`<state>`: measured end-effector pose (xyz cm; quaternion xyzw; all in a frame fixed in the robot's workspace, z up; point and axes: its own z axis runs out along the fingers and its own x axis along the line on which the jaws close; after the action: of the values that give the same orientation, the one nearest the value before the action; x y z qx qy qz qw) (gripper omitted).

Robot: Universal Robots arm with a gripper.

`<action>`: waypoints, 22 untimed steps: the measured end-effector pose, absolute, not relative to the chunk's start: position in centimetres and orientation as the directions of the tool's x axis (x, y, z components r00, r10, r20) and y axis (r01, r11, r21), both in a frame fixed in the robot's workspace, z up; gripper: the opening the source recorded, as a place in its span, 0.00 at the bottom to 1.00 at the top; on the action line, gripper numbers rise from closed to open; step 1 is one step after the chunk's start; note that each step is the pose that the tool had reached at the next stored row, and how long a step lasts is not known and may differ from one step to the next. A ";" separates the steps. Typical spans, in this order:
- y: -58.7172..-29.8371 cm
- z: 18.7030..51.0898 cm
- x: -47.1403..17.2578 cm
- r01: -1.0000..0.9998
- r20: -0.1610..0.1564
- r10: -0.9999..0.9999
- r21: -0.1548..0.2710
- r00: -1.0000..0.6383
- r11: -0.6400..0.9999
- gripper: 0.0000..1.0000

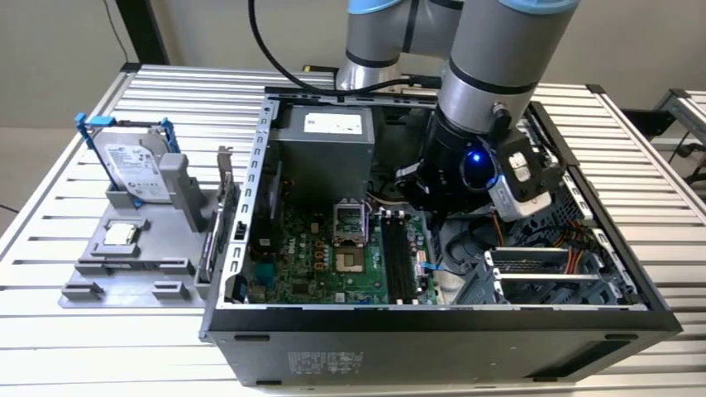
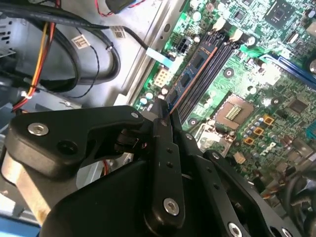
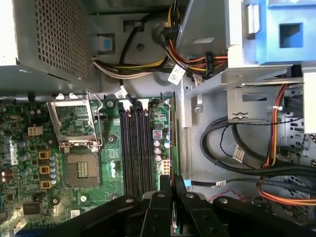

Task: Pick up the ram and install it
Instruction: 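Insert the ram into the slot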

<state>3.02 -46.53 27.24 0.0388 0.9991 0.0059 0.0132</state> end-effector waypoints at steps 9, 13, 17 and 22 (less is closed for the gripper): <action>-46.5 26.2 2.6 0.051 -0.029 0.051 0.013 -0.998 0.999 0.00; -46.5 25.5 2.5 0.030 -0.029 0.030 0.013 -0.999 0.999 0.00; -46.9 24.9 2.5 0.029 -0.029 0.030 0.011 -0.999 1.000 0.00; -46.9 24.1 2.3 0.030 -0.030 0.030 0.005 -0.999 1.000 0.00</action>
<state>2.30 -46.90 24.13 0.0150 0.9998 0.0023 0.0150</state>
